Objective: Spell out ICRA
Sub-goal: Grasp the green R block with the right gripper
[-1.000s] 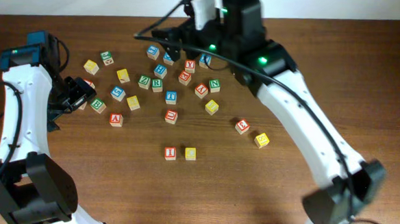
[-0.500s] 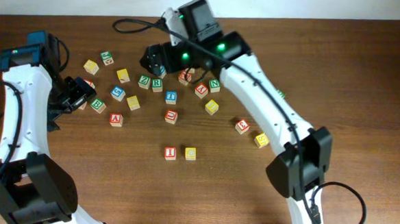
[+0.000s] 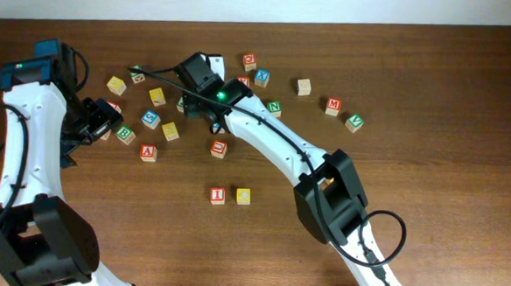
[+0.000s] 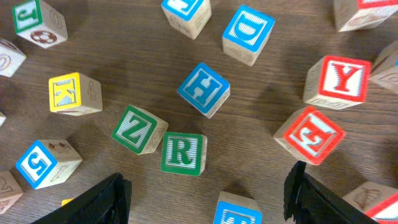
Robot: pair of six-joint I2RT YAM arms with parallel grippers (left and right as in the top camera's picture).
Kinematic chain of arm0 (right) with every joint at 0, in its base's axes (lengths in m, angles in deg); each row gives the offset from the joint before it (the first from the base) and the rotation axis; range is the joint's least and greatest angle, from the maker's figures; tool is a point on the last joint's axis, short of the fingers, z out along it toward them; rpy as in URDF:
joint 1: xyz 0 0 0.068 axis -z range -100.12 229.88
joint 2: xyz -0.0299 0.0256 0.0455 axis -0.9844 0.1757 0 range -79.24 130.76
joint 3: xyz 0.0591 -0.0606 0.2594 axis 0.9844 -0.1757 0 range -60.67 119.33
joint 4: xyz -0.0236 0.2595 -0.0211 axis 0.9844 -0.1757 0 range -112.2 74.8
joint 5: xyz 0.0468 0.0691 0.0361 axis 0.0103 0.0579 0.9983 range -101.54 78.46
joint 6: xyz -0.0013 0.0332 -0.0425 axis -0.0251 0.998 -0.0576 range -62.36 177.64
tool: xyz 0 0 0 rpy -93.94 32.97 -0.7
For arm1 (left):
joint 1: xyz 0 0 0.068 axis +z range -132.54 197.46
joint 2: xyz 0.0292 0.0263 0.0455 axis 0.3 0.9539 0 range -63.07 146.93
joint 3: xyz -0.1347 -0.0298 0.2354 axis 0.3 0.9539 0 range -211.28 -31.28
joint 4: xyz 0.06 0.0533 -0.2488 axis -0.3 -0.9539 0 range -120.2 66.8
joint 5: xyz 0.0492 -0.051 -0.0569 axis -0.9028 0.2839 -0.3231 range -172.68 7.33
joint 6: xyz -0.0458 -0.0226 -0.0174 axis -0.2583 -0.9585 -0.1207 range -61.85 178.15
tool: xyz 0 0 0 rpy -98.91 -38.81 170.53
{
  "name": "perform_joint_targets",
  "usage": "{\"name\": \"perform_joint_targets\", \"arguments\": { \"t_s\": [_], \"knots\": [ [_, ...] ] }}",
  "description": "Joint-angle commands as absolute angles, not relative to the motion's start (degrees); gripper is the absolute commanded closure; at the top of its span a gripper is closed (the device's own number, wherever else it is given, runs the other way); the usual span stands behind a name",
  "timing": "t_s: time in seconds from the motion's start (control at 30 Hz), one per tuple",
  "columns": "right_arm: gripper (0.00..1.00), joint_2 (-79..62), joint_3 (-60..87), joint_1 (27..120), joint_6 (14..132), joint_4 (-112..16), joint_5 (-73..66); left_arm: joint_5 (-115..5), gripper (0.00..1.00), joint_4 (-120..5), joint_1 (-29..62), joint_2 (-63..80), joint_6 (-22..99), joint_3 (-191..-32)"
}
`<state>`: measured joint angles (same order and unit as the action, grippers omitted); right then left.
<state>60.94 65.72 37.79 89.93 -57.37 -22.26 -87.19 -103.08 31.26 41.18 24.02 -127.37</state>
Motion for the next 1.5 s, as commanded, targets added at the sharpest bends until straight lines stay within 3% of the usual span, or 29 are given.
{"name": "perform_joint_targets", "arguments": {
  "t_s": [0.0, 0.5, 0.7, 0.73, 0.8, 0.87, 1.07, 1.2, 1.47],
  "knots": [
    [0.27, 63.8, 66.5, 37.4, 87.6, -55.6, -19.5, -87.6, 0.01, -103.2, 31.5, 40.1, 23.4, -127.6],
    [0.36, 69.3, 66.5, 37.1, 85.1, -49.1, -19.8, -87.6, 0.01, -103.2, 31.5, 40.1, 23.4, -127.6],
    [0.40, 69.4, 66.5, 37.2, 85.1, -49.0, -26.4, -87.6, 0.01, -103.2, 31.5, 40.1, 23.4, -127.6],
    [0.41, 69.3, 66.5, 37.2, 85.1, -49.0, -26.4, -87.6, 0.01, -103.2, 31.5, 40.1, 23.4, -127.6],
    [0.54, 69.3, 66.5, 37.2, 85.1, -49.0, -26.4, -87.6, 0.01, -103.2, 31.5, 40.1, 23.4, -127.6],
    [0.57, 69.3, 66.5, 37.1, 85.1, -49.0, -25.6, -87.6, 0.01, -103.2, 31.5, 40.1, 23.4, -127.6],
    [0.59, 69.3, 66.5, 37.2, 85.1, -49.2, -24.2, -87.6, 0.01, -103.2, 31.5, 40.1, 23.4, -127.6],
    [0.69, 69.2, 66.5, 37.2, 84.8, -49.2, -24.3, -87.6, 0.01, -103.2, 31.5, 40.1, 23.4, -127.6],
    [0.71, 64.5, 69.8, 37.2, 81.8, -53.3, -26.0, -87.6, 0.01, -103.2, 31.5, 40.1, 23.4, -127.6]
  ]
}}
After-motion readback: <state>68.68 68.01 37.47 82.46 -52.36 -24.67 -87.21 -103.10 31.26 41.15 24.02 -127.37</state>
